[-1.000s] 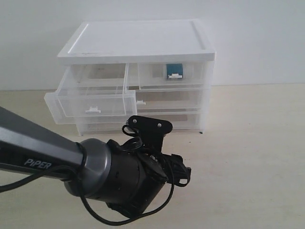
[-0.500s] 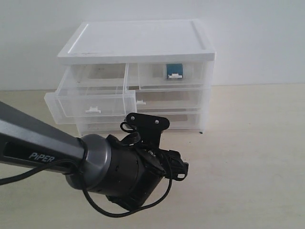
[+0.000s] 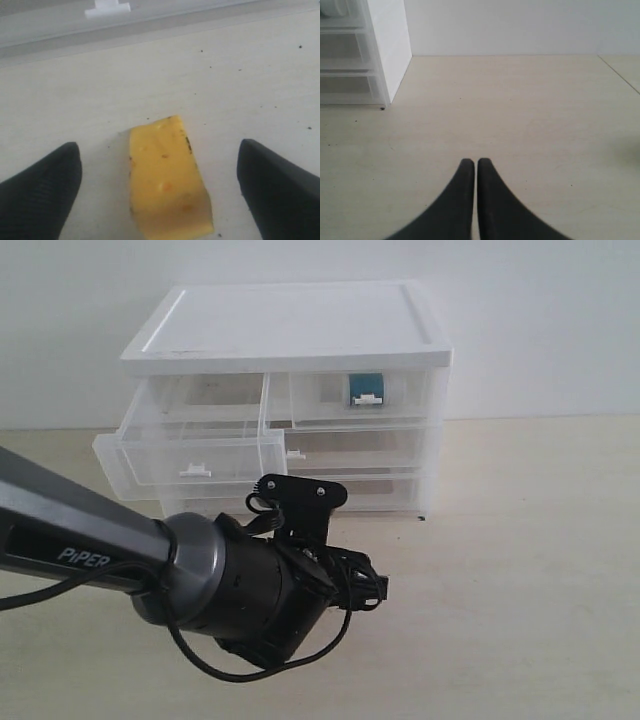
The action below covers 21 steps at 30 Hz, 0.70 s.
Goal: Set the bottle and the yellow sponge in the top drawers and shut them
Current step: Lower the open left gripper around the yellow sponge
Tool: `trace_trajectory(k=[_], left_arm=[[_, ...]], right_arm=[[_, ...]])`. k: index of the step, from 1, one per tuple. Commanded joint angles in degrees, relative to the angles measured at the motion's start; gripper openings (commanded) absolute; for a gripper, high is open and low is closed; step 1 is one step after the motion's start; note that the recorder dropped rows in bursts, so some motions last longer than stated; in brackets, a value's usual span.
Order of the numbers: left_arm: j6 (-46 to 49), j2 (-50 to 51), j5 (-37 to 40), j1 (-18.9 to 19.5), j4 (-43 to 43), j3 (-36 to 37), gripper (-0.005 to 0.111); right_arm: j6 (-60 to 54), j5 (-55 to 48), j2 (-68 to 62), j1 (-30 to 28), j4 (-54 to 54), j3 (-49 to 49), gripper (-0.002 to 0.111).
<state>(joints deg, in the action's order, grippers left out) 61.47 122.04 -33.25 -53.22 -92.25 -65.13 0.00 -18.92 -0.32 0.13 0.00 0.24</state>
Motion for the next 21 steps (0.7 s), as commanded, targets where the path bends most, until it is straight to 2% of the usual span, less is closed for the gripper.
trace_trajectory(k=[1, 3, 9, 11, 14, 17, 18, 20, 21], left_arm=[[-0.68, 0.36, 0.54, 0.35, -0.11, -0.29, 0.068], [-0.68, 0.36, 0.54, 0.35, -0.11, -0.29, 0.065], [-0.68, 0.36, 0.75, 0.69, 0.21, -0.29, 0.065], [-0.68, 0.36, 0.37, 0.69, 0.21, -0.29, 0.059], [-0.68, 0.36, 0.37, 0.69, 0.33, -0.29, 0.040], [-0.68, 0.36, 0.37, 0.69, 0.33, -0.29, 0.027], [-0.68, 0.36, 0.37, 0.69, 0.33, -0.29, 0.017], [-0.68, 0.36, 0.37, 0.69, 0.33, -0.29, 0.004], [-0.68, 0.36, 0.37, 0.69, 0.33, -0.29, 0.004]], right_arm=[[0.00, 0.59, 0.32, -0.13, 0.48, -0.24, 0.000], [0.00, 0.59, 0.32, -0.13, 0.48, -0.24, 0.000], [-0.31, 0.45, 0.32, -0.13, 0.48, -0.24, 0.000], [-0.31, 0.45, 0.32, -0.13, 0.48, -0.24, 0.000], [-0.31, 0.45, 0.32, -0.13, 0.48, -0.24, 0.000], [-0.31, 0.45, 0.32, -0.13, 0.48, -0.24, 0.000], [-0.31, 0.45, 0.32, -0.13, 0.48, -0.24, 0.000], [-0.31, 0.45, 0.32, -0.13, 0.48, -0.24, 0.000], [-0.31, 0.45, 0.32, -0.13, 0.48, -0.24, 0.000]])
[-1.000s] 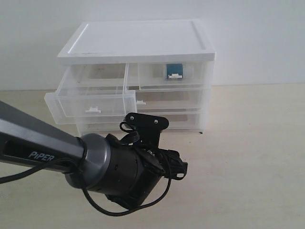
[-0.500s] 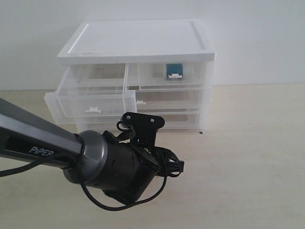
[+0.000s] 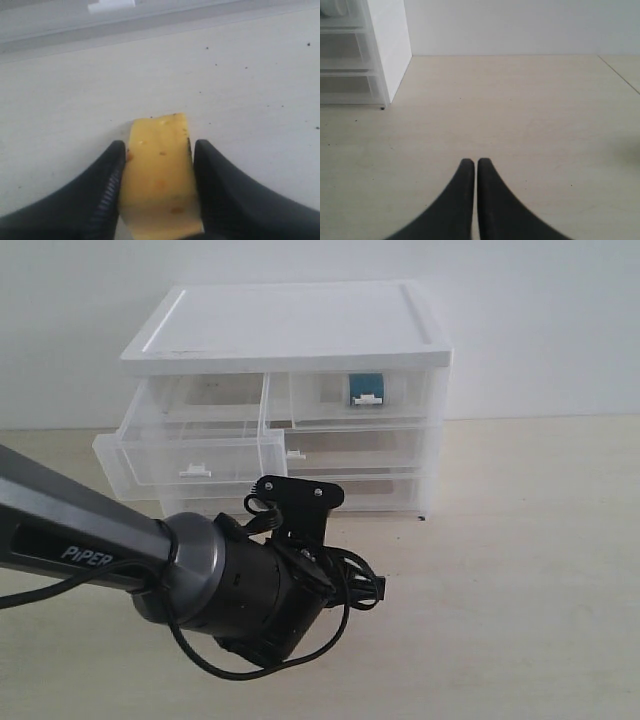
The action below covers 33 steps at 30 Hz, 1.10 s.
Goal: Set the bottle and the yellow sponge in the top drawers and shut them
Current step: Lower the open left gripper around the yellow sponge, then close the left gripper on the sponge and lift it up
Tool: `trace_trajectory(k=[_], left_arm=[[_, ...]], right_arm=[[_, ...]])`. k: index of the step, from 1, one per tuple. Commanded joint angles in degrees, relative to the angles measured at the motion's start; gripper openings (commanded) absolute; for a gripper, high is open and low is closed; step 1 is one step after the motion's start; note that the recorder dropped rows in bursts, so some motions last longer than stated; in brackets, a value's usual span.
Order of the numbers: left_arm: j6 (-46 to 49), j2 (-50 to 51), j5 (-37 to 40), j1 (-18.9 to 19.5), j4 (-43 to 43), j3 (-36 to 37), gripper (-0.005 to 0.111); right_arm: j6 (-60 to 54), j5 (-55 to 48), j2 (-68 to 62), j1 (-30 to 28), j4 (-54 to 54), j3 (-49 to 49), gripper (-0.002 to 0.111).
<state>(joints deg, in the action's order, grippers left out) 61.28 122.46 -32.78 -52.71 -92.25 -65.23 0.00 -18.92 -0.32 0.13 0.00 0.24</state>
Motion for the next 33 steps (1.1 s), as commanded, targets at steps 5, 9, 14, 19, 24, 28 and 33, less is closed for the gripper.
trace_trajectory(k=[5, 9, 14, 19, 24, 28, 33], left_arm=[[0.60, -0.85, 2.39, -0.71, 0.22, -0.19, 0.004], [2.65, -2.22, 2.39, -2.52, 0.22, -0.19, 0.004], [4.39, -4.36, 2.18, -5.06, 0.22, -0.19, 0.004], [9.00, -6.47, 3.07, -7.07, -0.46, -0.19, 0.004], [20.76, -10.12, 10.31, -8.51, -0.46, -0.19, 0.004], [27.37, -14.23, 23.20, -8.18, -0.20, -0.19, 0.004], [33.43, -18.84, 31.08, -6.18, -0.09, -0.19, 0.004]], right_arm=[[-0.31, 0.45, 0.32, -0.13, 0.48, -0.24, 0.000], [-0.31, 0.45, 0.32, -0.13, 0.48, -0.24, 0.000], [-0.31, 0.45, 0.32, -0.13, 0.48, -0.24, 0.000], [-0.31, 0.45, 0.32, -0.13, 0.48, -0.24, 0.000], [-0.31, 0.45, 0.32, -0.13, 0.48, -0.24, 0.000], [-0.31, 0.45, 0.32, -0.13, 0.48, -0.24, 0.000], [-0.31, 0.45, 0.32, -0.13, 0.48, -0.24, 0.000]])
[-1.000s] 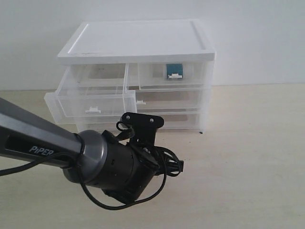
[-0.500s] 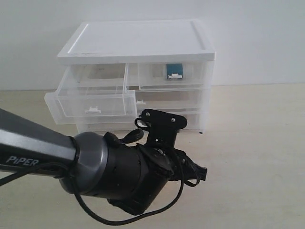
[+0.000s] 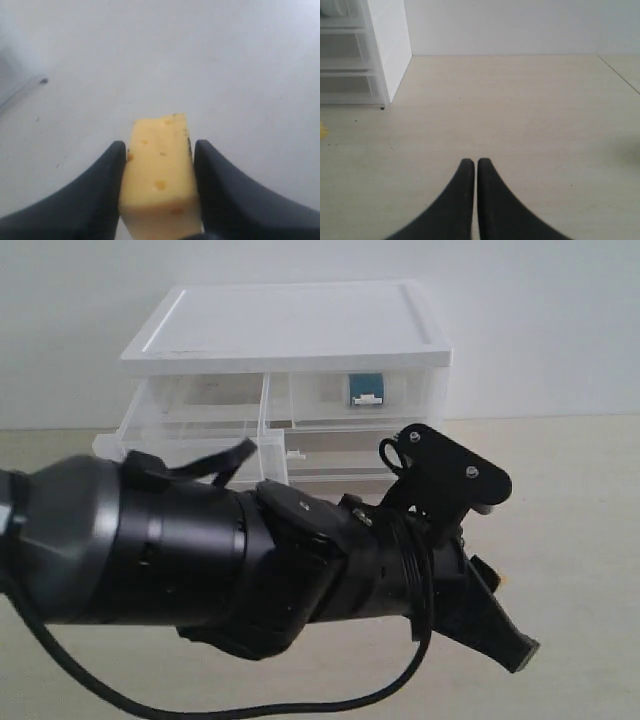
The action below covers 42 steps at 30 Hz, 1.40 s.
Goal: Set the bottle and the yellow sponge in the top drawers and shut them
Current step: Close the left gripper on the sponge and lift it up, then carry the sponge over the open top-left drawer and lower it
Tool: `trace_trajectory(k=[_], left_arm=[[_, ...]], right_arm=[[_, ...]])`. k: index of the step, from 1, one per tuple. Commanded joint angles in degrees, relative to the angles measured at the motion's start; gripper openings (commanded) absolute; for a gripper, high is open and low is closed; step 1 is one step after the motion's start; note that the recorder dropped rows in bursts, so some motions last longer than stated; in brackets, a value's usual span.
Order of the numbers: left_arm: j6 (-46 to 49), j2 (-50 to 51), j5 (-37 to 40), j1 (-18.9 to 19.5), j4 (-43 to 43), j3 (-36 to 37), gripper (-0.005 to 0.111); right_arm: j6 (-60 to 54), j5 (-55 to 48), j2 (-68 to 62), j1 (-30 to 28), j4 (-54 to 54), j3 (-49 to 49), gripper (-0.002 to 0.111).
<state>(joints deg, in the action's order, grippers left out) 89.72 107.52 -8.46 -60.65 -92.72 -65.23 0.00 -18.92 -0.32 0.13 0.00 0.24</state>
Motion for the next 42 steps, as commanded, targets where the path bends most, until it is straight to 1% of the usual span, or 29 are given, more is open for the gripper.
trace_trajectory(k=[1, 4, 6, 7, 8, 9, 10, 11, 12, 14, 16, 19, 20, 23, 26, 29, 32, 37, 42], left_arm=[[5.27, -4.61, 9.72, 2.47, 0.56, -0.19, 0.004], [5.38, -7.01, 19.69, 5.91, 3.18, -0.19, 0.004], [3.90, -8.26, 24.73, 8.18, 5.85, -0.19, 0.004], [1.32, -9.48, 28.15, 10.53, 10.45, -0.19, 0.004], [0.31, -9.89, 30.10, 11.65, 13.74, -0.19, 0.004], [-1.80, -10.96, 33.68, 13.37, 20.70, -0.19, 0.004], [-3.46, -11.59, 35.63, 14.20, 23.91, -0.19, 0.004], [-6.83, -13.01, 39.01, 15.55, 29.39, -0.19, 0.004], [-8.34, -13.57, 40.74, 16.26, 31.84, -0.30, 0.004], [-13.75, -15.55, 55.38, 18.41, 42.54, -4.40, 0.004], [-14.60, -16.57, 61.82, 19.04, 46.18, -8.30, 0.004], [-14.92, -18.09, 66.85, 19.86, 52.43, -13.98, 0.004], [-15.32, -18.46, 69.62, 21.35, 53.84, -16.03, 0.004], [-16.92, -19.22, 71.68, 25.41, 53.85, -17.76, 0.004], [-16.94, -20.00, 71.83, 29.04, 53.85, -18.14, 0.004], [-15.56, -21.09, 72.79, 32.49, 55.84, -18.38, 0.004], [-12.53, -21.46, 74.01, 37.83, 55.59, -18.38, 0.004], [-9.61, -20.87, 72.11, 43.67, 55.18, -18.38, 0.004], [-3.94, -20.03, 70.42, 47.50, 54.15, -18.38, 0.004]], right_arm=[[-0.31, 0.45, 0.32, -0.13, 0.48, -0.24, 0.000], [-0.31, 0.45, 0.32, -0.13, 0.48, -0.24, 0.000], [-0.31, 0.45, 0.32, -0.13, 0.48, -0.24, 0.000], [-0.31, 0.45, 0.32, -0.13, 0.48, -0.24, 0.000], [-0.31, 0.45, 0.32, -0.13, 0.48, -0.24, 0.000], [-0.31, 0.45, 0.32, -0.13, 0.48, -0.24, 0.000], [-0.31, 0.45, 0.32, -0.13, 0.48, -0.24, 0.000], [-0.31, 0.45, 0.32, -0.13, 0.48, -0.24, 0.000], [-0.31, 0.45, 0.32, -0.13, 0.48, -0.24, 0.000], [-0.31, 0.45, 0.32, -0.13, 0.48, -0.24, 0.000], [-0.31, 0.45, 0.32, -0.13, 0.48, -0.24, 0.000], [0.00, 0.46, 0.32, -0.13, 0.48, -0.24, 0.000], [0.00, 0.46, 0.32, -0.13, 0.48, -0.24, 0.000], [0.00, 0.46, 0.32, -0.13, 0.48, -0.24, 0.000], [0.00, 0.46, 0.32, -0.13, 0.48, -0.24, 0.000], [0.00, 0.46, 0.32, -0.13, 0.48, -0.24, 0.000], [0.00, 0.46, 0.32, -0.13, 0.48, -0.24, 0.000], [0.00, 0.46, 0.32, -0.13, 0.48, -0.24, 0.000], [0.00, 0.46, 0.32, -0.13, 0.48, -0.24, 0.000]])
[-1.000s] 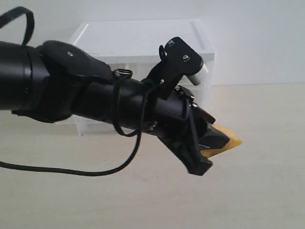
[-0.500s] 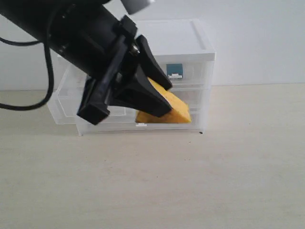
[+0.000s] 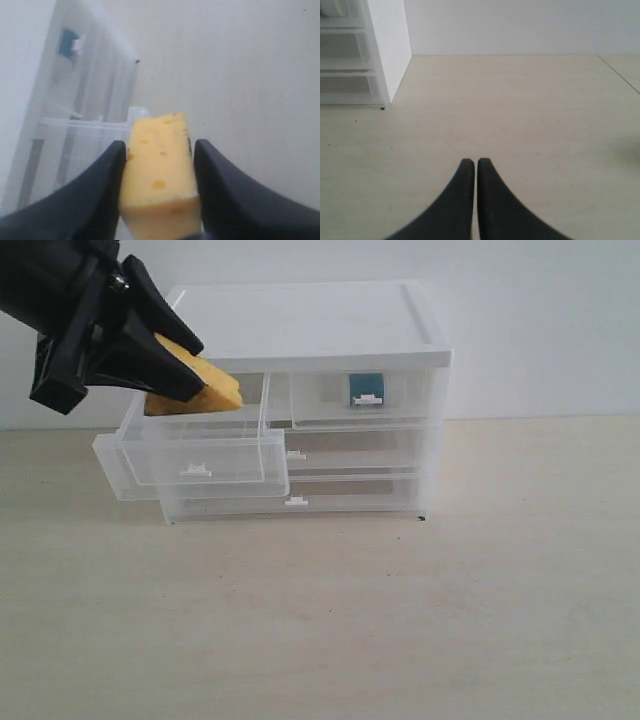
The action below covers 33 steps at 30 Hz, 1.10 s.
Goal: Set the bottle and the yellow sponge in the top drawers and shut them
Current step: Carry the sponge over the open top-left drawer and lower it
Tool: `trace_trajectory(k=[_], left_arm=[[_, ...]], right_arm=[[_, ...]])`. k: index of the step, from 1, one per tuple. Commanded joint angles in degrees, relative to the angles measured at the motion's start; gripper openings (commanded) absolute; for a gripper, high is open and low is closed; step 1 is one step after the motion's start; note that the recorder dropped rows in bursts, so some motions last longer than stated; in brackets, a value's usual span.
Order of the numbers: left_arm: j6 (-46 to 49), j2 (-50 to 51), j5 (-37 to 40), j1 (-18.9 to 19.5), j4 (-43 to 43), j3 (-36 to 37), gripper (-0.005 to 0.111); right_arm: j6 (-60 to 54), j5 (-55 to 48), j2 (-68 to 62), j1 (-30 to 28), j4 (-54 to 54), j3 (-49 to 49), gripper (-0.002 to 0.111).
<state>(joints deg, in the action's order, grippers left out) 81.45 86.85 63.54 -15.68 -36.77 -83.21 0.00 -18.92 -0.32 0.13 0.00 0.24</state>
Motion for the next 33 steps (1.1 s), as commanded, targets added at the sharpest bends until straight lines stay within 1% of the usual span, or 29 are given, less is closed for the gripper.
trace_trajectory(k=[1, 7, 11, 13, 17, 22, 26, 33], left_arm=[[5.21, 1.08, -1.87, 3.04, -1.92, -0.40, 0.004], [6.03, 4.92, -3.81, 5.85, -2.94, -0.40, 0.004], [8.06, 7.43, -5.86, 6.48, -4.74, -0.40, 0.004], [10.01, 8.57, -6.18, 6.46, -6.58, -0.40, 0.004], [13.06, 10.40, -8.16, 6.46, -6.95, -0.40, 0.004], [14.78, 12.38, -10.92, 6.46, -6.95, -0.40, 0.004], [15.17, 13.63, -14.58, 6.46, -8.67, -0.40, 0.004], [16.46, 16.18, -14.69, 6.46, -9.30, -0.40, 0.004]], right_arm=[[0.00, 0.46, 0.32, -0.13, 0.48, -0.24, 0.000], [0.00, 0.46, 0.32, -0.13, 0.48, -0.24, 0.000], [0.00, 0.46, 0.32, -0.13, 0.48, -0.24, 0.000], [0.00, 0.46, 0.32, -0.13, 0.48, -0.24, 0.000], [0.00, 0.46, 0.32, -0.13, 0.48, -0.24, 0.000], [0.00, 0.46, 0.32, -0.13, 0.48, -0.24, 0.000], [0.00, 0.46, 0.32, -0.13, 0.48, -0.24, 0.000], [0.00, 0.46, 0.32, -0.13, 0.48, -0.24, 0.000]])
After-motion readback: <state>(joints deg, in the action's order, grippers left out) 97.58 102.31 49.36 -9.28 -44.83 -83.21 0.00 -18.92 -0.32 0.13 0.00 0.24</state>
